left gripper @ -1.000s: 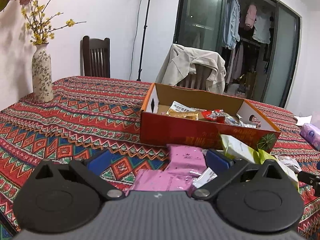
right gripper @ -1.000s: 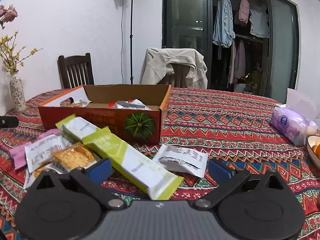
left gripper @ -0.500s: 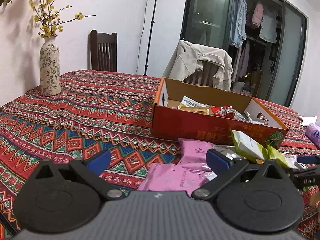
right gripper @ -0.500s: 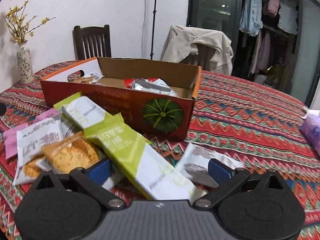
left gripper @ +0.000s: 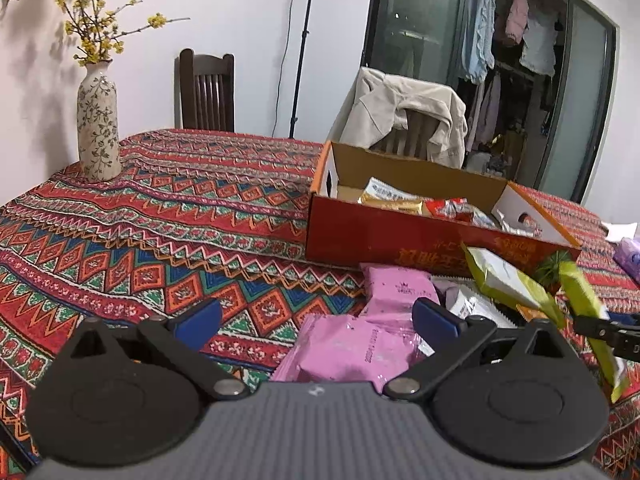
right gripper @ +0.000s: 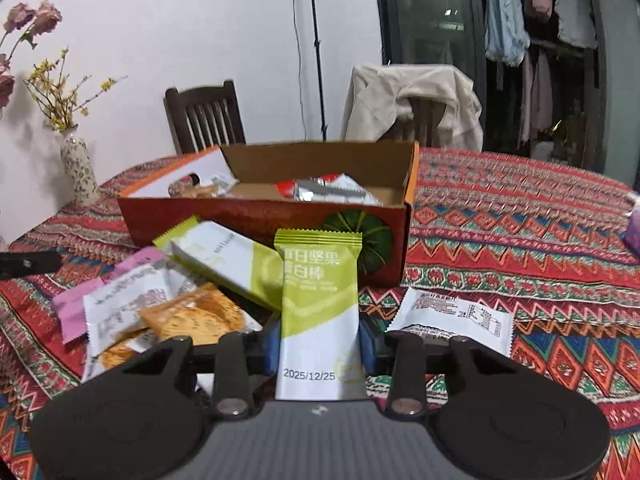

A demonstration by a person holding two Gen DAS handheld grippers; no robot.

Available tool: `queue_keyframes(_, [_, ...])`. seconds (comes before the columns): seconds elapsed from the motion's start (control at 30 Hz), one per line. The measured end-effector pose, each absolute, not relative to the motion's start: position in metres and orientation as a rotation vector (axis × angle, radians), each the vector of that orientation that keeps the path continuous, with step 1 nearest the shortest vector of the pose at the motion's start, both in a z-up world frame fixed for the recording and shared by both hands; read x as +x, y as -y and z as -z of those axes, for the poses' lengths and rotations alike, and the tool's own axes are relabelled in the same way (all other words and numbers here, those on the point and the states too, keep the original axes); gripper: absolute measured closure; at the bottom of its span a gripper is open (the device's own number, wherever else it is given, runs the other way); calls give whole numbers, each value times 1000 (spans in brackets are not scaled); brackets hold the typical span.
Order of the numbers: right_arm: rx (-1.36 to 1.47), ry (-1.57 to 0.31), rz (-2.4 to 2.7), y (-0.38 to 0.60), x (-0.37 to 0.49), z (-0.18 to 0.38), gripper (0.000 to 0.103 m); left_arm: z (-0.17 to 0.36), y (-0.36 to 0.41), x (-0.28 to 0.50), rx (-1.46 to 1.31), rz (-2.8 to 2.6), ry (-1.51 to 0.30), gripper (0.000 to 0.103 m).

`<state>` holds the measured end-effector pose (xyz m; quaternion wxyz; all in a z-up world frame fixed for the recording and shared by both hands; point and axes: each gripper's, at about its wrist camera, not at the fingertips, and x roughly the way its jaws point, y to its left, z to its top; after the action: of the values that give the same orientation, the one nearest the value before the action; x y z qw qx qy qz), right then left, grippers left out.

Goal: Organize snacks
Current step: 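Grasp the green-and-white bar packet with the right tool, then grasp a pink packet with the left tool while the right tool holds the green bar packet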

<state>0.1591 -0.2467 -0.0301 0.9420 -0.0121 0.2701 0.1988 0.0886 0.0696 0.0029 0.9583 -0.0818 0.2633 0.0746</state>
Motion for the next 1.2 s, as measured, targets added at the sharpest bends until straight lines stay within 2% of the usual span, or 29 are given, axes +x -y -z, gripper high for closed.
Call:
queue_keyframes(0.47, [-32, -538, -355, 243, 149, 37, 66, 26, -44, 113, -66, -126, -708, 0])
queue_keyframes(0.77, [-29, -544, -361, 242, 150, 38, 66, 32, -44, 126, -82, -130, -721, 0])
queue_keyframes(0.83, [-30, -544, -365, 242, 150, 37, 66, 32, -45, 125, -88, -134, -713, 4])
queue_keyframes(1.0, [-26, -540, -365, 242, 150, 37, 66, 30, -43, 120, -80, -140, -682, 26])
queue_keyframes(1.1, [-22, -537, -365, 243, 150, 37, 66, 29, -43, 115, -77, -145, -666, 31])
queue_keyframes(1.2, [-23, -534, -364, 243, 149, 36, 66, 28, -43, 111, -79, -158, -645, 31])
